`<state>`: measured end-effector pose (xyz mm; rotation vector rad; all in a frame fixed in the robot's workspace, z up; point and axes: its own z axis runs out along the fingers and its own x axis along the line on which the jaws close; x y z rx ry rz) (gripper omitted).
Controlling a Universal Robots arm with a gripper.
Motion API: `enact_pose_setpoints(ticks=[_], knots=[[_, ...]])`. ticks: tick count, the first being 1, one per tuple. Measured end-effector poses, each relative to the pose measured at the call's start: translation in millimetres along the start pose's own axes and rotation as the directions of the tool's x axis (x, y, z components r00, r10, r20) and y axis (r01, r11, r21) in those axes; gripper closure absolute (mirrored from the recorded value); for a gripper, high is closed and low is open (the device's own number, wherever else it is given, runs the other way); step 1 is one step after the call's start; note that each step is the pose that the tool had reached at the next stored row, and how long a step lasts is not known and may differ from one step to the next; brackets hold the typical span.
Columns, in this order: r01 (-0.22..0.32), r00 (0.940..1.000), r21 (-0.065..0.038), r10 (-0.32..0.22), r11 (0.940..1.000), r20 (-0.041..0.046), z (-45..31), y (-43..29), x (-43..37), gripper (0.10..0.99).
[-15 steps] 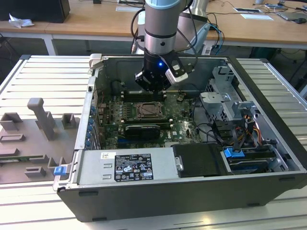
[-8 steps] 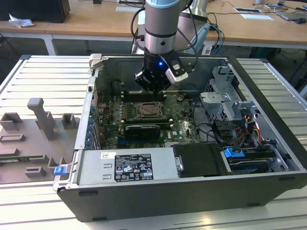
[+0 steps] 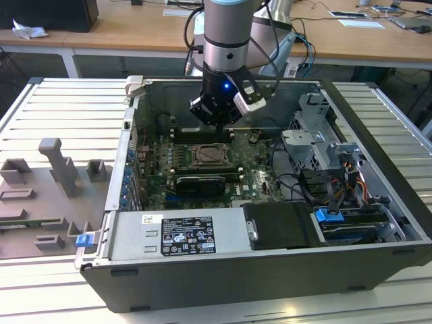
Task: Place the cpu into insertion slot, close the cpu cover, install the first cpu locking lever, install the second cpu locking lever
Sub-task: 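Install the second cpu locking lever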
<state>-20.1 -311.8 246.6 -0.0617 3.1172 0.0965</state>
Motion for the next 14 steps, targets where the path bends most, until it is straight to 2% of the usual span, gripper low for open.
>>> enact_pose_setpoints(ticks=[2,3,14], knots=[[0.000,1.0000,0.000,0.000,1.0000,-0.0001,-0.8,-3.3,0.4,0.980],[0.000,1.0000,0.000,0.000,1.0000,0.0001,-7.4,-3.0,0.2,0.980],[0.000,1.0000,0.000,0.000,1.0000,-0.0014,-7.9,-11.6,2.5,0.980]])
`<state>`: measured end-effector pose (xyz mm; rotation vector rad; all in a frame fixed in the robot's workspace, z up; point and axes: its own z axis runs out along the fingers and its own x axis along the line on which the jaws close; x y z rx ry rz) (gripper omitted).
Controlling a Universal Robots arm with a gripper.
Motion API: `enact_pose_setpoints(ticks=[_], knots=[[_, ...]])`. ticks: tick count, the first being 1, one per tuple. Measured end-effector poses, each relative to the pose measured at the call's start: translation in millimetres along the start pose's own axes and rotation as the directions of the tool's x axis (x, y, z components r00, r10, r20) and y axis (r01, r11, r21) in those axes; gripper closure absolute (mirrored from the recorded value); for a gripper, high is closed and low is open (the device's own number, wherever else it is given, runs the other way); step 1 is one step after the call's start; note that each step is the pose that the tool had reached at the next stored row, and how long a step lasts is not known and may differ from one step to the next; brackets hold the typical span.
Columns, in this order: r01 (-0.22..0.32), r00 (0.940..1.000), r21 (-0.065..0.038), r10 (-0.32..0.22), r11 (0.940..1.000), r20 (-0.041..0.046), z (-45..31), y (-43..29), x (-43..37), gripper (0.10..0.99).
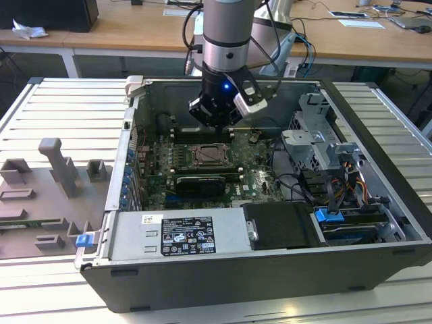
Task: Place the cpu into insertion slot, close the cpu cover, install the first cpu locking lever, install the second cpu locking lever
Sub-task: 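Install the second cpu locking lever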
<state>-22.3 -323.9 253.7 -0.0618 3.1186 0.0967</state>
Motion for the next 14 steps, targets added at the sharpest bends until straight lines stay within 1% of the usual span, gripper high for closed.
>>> enact_pose_setpoints(ticks=[3,4,5,7,8,10,12,14], knots=[[0.000,1.0000,-0.003,0.000,1.0000,-0.0003,0.0,-5.5,1.0,0.980],[0.000,1.0000,-0.006,0.000,1.0000,-0.0001,0.6,-12.4,2.2,0.980],[0.000,1.0000,-0.009,0.000,1.0000,-0.0001,1.4,-16.3,2.7,0.980],[0.002,1.0000,-0.014,-0.002,0.9999,0.0002,4.8,-19.7,4.0,0.980],[0.004,1.0000,-0.017,-0.004,0.9999,0.0000,8.2,-21.1,5.7,0.980],[0.011,0.9999,-0.031,-0.011,0.9995,0.0002,10.4,-26.2,6.6,0.980],[0.013,0.9999,-0.034,-0.013,0.9993,0.0002,10.6,-29.5,6.9,0.980],[0.016,0.9999,-0.036,-0.016,0.9992,0.0002,10.4,-35.3,7.9,0.980]])
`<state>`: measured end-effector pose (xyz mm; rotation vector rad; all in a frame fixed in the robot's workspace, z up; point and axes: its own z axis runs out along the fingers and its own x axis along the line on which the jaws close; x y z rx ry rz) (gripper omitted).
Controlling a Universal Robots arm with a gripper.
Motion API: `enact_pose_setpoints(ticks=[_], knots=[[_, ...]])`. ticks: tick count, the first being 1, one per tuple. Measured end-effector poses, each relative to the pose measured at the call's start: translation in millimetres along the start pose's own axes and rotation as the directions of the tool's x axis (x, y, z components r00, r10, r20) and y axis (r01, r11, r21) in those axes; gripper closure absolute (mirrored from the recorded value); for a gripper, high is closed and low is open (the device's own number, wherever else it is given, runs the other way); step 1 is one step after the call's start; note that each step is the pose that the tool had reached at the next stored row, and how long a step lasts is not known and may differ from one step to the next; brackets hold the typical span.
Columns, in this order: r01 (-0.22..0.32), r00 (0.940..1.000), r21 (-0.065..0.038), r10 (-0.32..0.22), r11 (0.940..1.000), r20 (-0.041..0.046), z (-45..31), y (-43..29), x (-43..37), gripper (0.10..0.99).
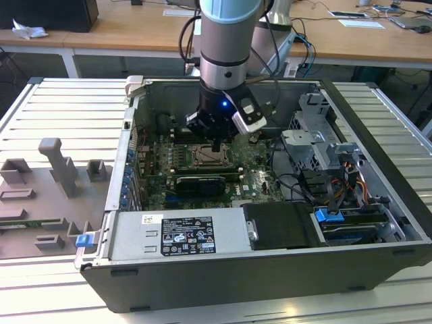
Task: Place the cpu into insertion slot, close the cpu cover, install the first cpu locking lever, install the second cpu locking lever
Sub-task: 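Install the second cpu locking lever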
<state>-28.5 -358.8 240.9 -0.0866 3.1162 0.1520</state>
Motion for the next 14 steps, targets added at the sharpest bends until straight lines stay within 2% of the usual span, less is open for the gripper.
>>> enact_pose_setpoints(ticks=[3,5,7,11,13,14], knots=[[0.002,1.0000,-0.001,-0.002,1.0000,-0.0001,-0.5,-6.6,1.5,0.980],[0.003,1.0000,-0.003,-0.003,1.0000,0.0000,-0.9,-12.7,5.6,0.980],[0.003,1.0000,-0.005,-0.003,1.0000,0.0000,-1.1,-15.7,8.6,0.980],[0.004,1.0000,-0.013,-0.004,0.9999,0.0004,0.3,-17.8,19.1,0.980],[0.004,1.0000,-0.020,-0.004,0.9998,0.0009,4.3,-18.2,26.2,0.980],[0.004,1.0000,-0.020,-0.004,0.9998,0.0007,6.0,-18.4,27.1,0.980]])
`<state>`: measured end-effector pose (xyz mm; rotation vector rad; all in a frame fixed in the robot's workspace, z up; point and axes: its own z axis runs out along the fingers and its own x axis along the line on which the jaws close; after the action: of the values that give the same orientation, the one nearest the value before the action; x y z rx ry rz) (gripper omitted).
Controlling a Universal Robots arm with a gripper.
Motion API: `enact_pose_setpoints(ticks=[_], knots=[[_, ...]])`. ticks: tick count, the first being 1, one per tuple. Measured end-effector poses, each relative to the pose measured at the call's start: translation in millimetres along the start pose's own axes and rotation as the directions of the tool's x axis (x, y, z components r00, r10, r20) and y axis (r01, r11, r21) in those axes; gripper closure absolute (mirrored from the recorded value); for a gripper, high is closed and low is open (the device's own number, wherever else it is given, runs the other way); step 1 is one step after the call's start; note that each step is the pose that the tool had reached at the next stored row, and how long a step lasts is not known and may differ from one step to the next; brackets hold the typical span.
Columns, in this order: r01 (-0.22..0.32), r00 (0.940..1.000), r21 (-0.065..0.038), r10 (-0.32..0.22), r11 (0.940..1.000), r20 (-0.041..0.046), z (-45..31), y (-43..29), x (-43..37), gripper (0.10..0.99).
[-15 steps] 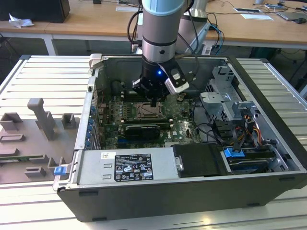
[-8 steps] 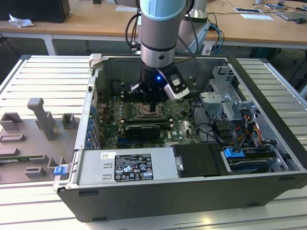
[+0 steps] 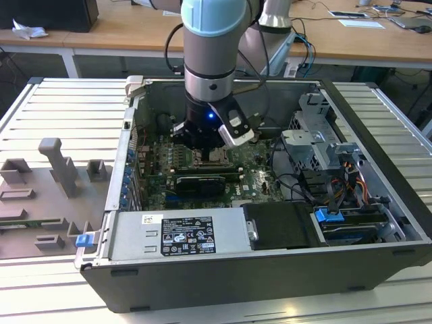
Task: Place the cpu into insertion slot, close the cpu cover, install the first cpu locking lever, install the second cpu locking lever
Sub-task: 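Install the second cpu locking lever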
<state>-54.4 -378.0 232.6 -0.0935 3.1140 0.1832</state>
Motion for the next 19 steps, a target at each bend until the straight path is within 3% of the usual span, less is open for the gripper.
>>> enact_pose_setpoints(ticks=[5,7,9,16,19], knots=[[0.005,1.0000,-0.005,-0.005,1.0000,-0.0002,11.7,-1.3,2.5,0.980],[0.010,0.9999,-0.027,-0.010,0.9996,0.0016,13.1,-2.4,5.6,0.980],[0.012,0.9999,-0.040,-0.012,0.9991,0.0025,13.2,-5.1,8.3,0.980],[0.012,0.9999,-0.071,-0.012,0.9974,0.0072,12.8,-13.8,21.2,0.980],[0.012,0.9999,-0.089,-0.012,0.9960,0.0097,18.3,-14.6,25.0,0.980]])
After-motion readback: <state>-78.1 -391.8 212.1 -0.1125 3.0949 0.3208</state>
